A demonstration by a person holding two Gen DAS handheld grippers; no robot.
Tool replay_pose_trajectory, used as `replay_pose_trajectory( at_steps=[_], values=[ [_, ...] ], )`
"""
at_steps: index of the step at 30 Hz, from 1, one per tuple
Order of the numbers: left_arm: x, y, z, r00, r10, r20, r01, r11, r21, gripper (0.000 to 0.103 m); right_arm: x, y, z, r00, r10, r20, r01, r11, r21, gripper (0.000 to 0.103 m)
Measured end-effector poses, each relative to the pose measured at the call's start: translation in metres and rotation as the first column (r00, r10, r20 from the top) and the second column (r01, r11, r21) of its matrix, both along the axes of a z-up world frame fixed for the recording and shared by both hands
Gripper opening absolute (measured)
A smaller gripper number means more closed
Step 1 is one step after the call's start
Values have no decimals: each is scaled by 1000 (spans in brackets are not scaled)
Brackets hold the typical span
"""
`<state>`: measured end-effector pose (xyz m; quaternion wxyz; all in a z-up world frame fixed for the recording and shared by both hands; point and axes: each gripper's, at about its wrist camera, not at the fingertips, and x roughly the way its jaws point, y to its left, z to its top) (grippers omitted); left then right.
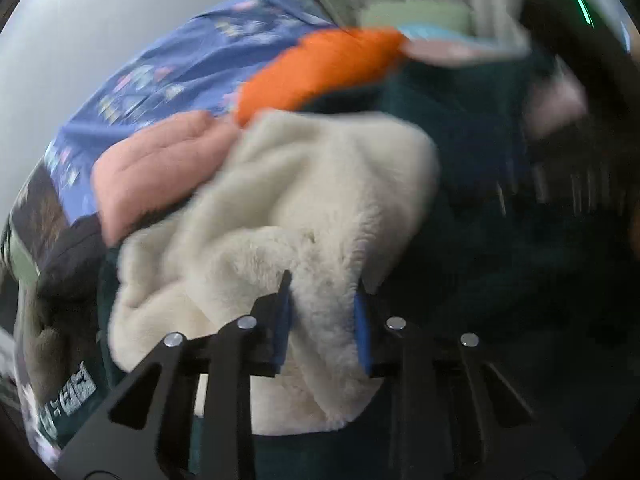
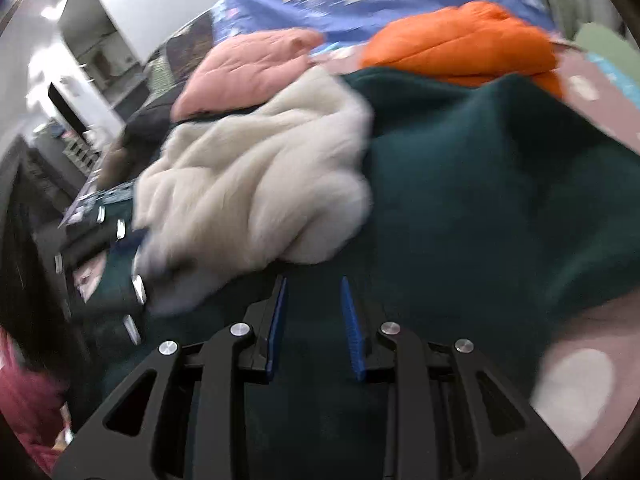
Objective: Fold large clothes
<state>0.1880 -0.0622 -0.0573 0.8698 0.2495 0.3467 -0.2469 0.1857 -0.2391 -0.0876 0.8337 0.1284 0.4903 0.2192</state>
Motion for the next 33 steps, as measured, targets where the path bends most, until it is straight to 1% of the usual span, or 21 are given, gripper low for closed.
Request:
replay_pose_trajectory(
  at_steps=[2, 5, 7, 8, 9, 10, 12, 14, 16, 18, 19, 20, 21, 23, 24, 26, 27, 30, 31, 32, 33],
  values=[
    [7, 16, 29, 999, 26, 48, -24, 998, -50, 24, 15, 14, -5, 1000, 26, -13, -26, 1000, 17, 28],
    [6, 27, 53, 998, 20, 54, -14, 994, -106, 21, 48, 24, -13, 1000, -9, -5, 9, 999, 38, 28],
    [-2, 28, 54, 999, -13, 40, 18, 992, -125, 17, 70, 24, -16, 996, -68, 61, 71, 996, -56, 28],
    [-4, 27, 54, 999, -26, 28, 30, 990, -138, 13, 81, 24, -18, 989, -95, 118, 110, 984, -137, 28],
    [-6, 27, 53, 999, -40, 15, 42, 988, -151, 5, 90, 24, -18, 978, -104, 181, 142, 967, -212, 28],
    [-9, 28, 51, 998, -55, 2, 55, 984, -168, 0, 95, 22, -18, 970, -121, 210, 172, 955, -241, 28],
    [-11, 22, 48, 998, -68, -5, 66, 982, -179, 0, 103, 14, -18, 962, -170, 211, 218, 949, -226, 28],
    [-9, 21, 43, 996, -78, -34, 69, 978, -199, 0, 98, 12, -14, 965, -166, 205, 211, 952, -222, 28],
    [-10, 24, 37, 995, -82, -61, 67, 975, -212, 0, 86, 15, -11, 979, -98, 181, 154, 932, -329, 28],
    [-16, 31, 31, 994, -85, -69, 68, 972, -223, 6, 64, 13, -5, 977, -46, 208, 137, 885, -445, 28],
    [-17, 34, 28, 994, -83, -73, 64, 972, -225, 14, 51, 7, 0, 973, -40, 228, 151, 856, -494, 28],
    [-17, 39, 24, 995, -67, -80, 47, 972, -228, 35, 41, 0, 5, 969, -53, 240, 170, 847, -503, 28],
    [-17, 43, 20, 995, -54, -83, 33, 972, -233, 45, 34, -9, 12, 965, -76, 252, 195, 849, -491, 28],
    [-12, 50, 9, 992, -32, -123, 1, 970, -244, 45, 19, -28, 36, 942, -145, 303, 262, 882, -392, 28],
    [-7, 55, 2, 989, -11, -150, -27, 968, -251, 45, 12, -30, 54, 926, -166, 339, 275, 912, -305, 28],
    [1, 63, -11, 982, 38, -183, -85, 962, -258, 45, 4, -18, 70, 919, -139, 369, 226, 952, -204, 28],
    [3, 68, -15, 979, 54, -197, -107, 958, -266, 45, 0, -1, 76, 918, -95, 384, 170, 971, -168, 28],
    [3, 90, -19, 969, 110, -220, -172, 942, -287, 45, -2, 45, 70, 922, 44, 384, 20, 987, -160, 30],
    [2, 100, -18, 967, 139, -213, -198, 938, -286, 46, -2, 64, 55, 931, 100, 350, -36, 982, -184, 36],
    [2, 115, -16, 962, 180, -204, -235, 928, -290, 49, -1, 81, 35, 949, 151, 276, -82, 966, -247, 39],
    [3, 132, -15, 954, 222, -203, -276, 913, -299, 53, 0, 98, 11, 962, 200, 187, -129, 932, -338, 39]
  ],
)
